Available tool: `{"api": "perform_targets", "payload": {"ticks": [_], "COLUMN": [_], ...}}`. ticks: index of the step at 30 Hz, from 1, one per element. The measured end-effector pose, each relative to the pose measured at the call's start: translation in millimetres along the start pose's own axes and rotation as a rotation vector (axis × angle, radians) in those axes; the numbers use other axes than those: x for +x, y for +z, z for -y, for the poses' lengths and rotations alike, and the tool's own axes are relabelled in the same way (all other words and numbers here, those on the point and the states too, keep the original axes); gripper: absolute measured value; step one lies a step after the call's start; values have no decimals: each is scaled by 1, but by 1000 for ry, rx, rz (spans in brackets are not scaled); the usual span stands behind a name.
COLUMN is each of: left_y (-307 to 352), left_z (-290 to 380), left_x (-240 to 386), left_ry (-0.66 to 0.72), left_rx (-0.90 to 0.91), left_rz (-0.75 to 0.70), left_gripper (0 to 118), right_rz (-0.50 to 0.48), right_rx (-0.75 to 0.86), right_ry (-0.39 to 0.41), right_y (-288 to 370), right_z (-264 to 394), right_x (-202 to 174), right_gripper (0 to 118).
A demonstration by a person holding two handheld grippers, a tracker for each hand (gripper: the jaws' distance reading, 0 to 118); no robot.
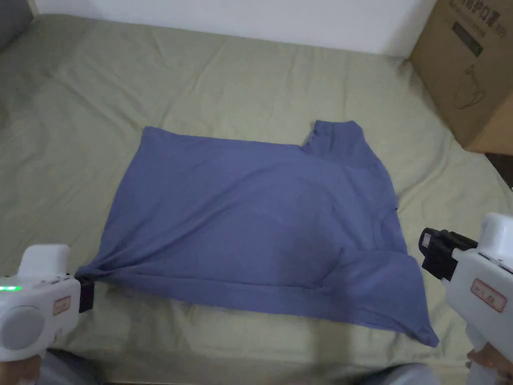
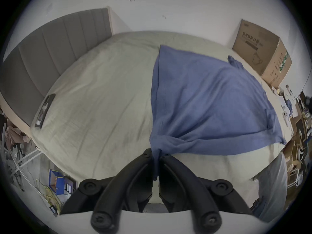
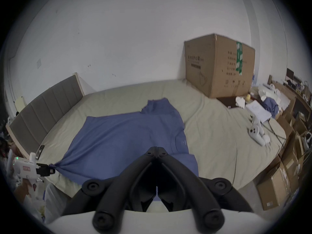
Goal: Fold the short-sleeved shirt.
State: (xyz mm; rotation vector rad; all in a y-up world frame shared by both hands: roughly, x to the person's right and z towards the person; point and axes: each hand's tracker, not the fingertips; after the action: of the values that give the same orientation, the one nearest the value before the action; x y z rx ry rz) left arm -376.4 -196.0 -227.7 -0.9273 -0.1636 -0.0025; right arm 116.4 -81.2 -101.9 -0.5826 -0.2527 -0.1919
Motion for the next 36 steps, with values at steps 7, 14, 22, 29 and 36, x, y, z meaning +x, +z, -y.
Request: {"api": "perform_targets", "payload": {"ticks": [7, 14, 22, 29, 36], "left_y": [24, 31, 28, 24, 35], "left_z": [-17, -19, -13, -9, -26], "left_x": [13, 22, 20, 20, 17], "left_ry": [-21, -6, 21, 52, 77], "left_rx": [93, 94, 55, 32, 39], "left_rz": [17, 21, -3, -6, 21], "left_gripper": [3, 3, 3, 3, 3], "right_rz": [-8, 76, 117, 62, -20], "right_rx": [-264, -457, -541, -527, -466], "right_ry": [-114, -72, -96, -106, -38], "right_y": [-27, -65, -101, -88, -81], "right_z": [20, 66, 99, 81, 48], "right_x": [45, 71, 79, 76, 88], "right_gripper": [95, 115, 54, 10, 9]}}
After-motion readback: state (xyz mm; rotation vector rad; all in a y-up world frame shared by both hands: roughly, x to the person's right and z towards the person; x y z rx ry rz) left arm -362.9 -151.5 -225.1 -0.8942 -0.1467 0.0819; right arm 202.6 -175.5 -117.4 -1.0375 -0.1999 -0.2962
